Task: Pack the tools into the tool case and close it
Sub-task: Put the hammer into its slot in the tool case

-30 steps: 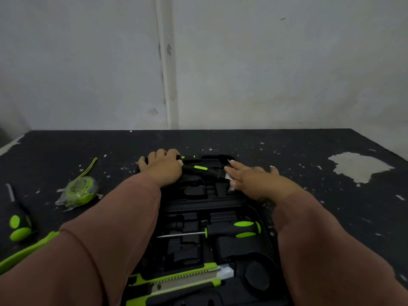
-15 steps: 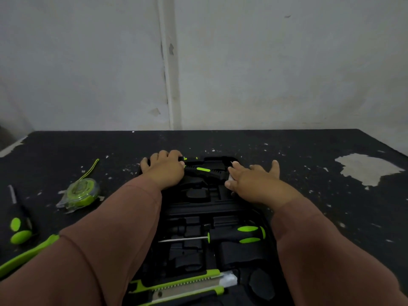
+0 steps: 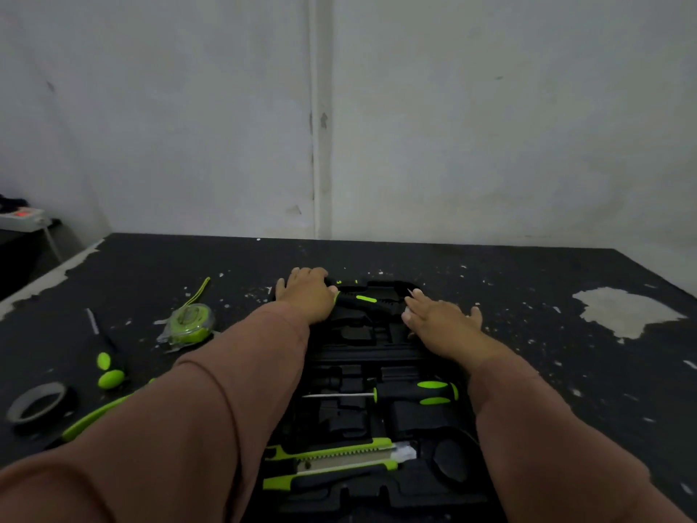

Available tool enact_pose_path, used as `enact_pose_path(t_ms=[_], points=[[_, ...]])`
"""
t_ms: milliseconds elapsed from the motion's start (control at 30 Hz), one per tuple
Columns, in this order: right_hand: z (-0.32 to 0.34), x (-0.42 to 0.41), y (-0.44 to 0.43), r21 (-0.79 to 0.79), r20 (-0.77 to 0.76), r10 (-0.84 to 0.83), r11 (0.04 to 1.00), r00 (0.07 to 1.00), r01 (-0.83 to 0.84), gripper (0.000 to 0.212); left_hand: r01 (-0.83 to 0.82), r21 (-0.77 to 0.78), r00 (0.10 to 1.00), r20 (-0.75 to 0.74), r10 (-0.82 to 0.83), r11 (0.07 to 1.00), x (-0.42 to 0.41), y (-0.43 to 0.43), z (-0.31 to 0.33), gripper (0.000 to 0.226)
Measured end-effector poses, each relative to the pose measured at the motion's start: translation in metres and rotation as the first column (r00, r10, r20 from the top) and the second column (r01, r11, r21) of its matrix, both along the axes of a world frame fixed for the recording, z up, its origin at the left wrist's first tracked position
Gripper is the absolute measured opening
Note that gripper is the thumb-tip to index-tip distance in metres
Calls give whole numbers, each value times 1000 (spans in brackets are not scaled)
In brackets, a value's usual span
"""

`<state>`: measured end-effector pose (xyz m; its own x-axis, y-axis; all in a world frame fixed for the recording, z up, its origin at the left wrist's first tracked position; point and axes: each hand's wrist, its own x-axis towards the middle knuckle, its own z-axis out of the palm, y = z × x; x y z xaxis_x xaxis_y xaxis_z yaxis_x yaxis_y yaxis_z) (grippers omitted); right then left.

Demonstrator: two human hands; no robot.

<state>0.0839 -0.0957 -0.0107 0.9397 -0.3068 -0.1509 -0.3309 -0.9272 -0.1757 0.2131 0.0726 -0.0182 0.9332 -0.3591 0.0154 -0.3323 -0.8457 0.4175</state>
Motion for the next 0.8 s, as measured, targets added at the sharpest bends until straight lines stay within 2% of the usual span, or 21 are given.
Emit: enact_pose_path(t_ms=[133, 233, 567, 800], points=[[13, -5, 2, 133, 94, -2, 991, 996, -10, 45, 23, -203, 998, -55, -35, 979, -8, 18, 16, 49], [27, -8, 17, 163, 114, 100, 980, 988, -118, 45, 41, -281, 998, -38, -54, 959, -23, 35, 21, 45], [50, -26, 123, 108, 110, 364, 921, 925, -376, 42, 124, -330, 987, 135, -83, 936, -90, 104, 17, 35], [43, -48, 194, 69, 140, 518, 845, 844, -530, 28, 142, -372, 977, 203, -69, 917, -129, 167, -6, 29]])
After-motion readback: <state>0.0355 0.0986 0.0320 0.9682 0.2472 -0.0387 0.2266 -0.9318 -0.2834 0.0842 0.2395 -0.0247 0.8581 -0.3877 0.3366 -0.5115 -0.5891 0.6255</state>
